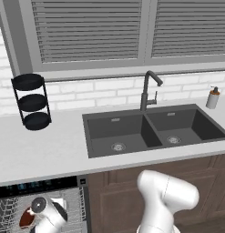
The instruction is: Pick up the cup and bowl from the counter, place them in the dishwasher, and close the dishwasher door.
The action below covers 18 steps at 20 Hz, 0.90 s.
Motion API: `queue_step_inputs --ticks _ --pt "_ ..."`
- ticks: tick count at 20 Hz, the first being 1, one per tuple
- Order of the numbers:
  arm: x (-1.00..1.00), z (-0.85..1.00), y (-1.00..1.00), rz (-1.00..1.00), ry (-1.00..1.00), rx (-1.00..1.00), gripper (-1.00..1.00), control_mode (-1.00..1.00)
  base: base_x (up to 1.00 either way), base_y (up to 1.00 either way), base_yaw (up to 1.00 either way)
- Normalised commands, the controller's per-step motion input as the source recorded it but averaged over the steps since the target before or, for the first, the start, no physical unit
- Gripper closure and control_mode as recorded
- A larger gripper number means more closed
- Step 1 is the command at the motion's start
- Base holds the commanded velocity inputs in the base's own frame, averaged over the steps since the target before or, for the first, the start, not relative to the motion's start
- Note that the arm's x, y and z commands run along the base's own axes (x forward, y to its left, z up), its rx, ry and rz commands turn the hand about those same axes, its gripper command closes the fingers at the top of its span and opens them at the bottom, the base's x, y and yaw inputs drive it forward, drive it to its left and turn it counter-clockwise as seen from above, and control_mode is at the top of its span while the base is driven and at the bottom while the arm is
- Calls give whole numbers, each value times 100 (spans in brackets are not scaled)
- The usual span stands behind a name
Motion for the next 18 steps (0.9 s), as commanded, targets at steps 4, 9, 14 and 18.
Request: queue_step_inputs --ticks 4,9,14,18 --pt "-4 -58 0 0 1 0 100 -100 0 0 0" --pt "-2 -7 0 0 3 0 100 -100 0 0 0" --pt "0 0 0 0 0 0 -100 -100 0 0 0" --pt "0 3 0 0 0 0 -100 -100 0 0 0"
